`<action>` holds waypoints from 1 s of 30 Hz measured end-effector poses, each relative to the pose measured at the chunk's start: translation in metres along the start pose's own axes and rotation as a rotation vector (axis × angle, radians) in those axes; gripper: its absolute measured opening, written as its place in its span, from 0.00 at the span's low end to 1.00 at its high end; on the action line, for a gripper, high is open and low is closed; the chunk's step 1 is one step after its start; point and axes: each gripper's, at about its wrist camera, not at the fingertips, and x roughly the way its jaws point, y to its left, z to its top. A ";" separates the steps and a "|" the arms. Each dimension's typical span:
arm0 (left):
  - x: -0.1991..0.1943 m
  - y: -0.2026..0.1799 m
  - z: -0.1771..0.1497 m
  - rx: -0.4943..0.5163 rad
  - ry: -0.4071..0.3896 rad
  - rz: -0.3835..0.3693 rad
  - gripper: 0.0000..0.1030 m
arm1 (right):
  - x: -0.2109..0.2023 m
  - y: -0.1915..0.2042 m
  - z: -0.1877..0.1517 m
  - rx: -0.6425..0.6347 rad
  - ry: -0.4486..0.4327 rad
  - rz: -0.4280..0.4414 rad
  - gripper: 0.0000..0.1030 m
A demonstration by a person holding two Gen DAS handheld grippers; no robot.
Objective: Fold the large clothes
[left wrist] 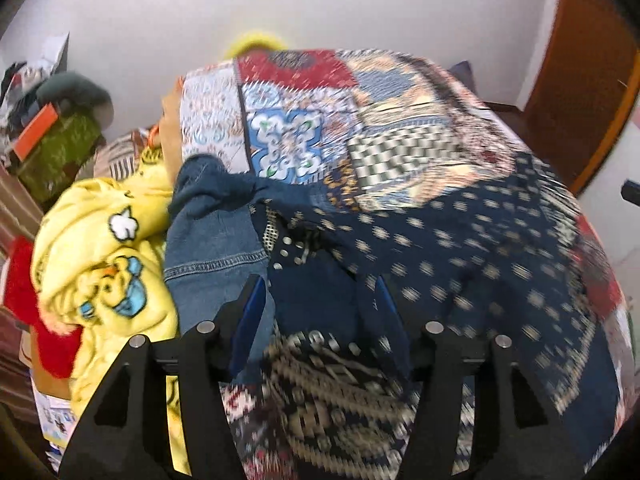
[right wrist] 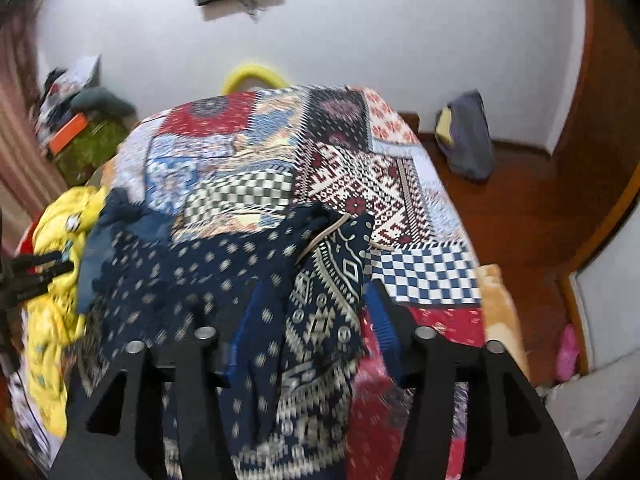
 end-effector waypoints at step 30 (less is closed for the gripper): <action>-0.030 0.018 -0.229 -0.234 0.271 -0.267 0.91 | -0.039 0.002 -0.207 0.143 0.254 0.145 0.78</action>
